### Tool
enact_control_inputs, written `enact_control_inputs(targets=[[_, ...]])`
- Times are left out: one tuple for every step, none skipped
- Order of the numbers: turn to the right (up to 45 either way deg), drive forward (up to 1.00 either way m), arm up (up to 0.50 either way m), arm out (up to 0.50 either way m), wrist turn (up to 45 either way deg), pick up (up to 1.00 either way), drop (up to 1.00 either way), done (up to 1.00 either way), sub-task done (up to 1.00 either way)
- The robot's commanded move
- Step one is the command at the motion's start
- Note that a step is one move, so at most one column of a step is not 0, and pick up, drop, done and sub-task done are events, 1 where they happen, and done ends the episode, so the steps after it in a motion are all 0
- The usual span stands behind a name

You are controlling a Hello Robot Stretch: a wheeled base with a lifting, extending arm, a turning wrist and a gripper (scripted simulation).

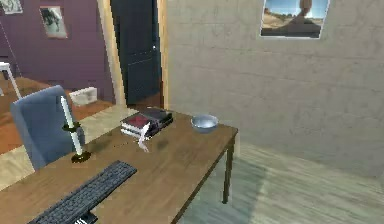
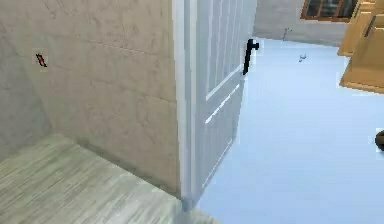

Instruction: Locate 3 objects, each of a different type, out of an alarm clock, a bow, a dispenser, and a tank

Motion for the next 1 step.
enact_control_inputs(targets=[[45.0, 0.0, 0.0, 0.0, 0.0, 0.0, 0.0, 0.0, 0.0]])
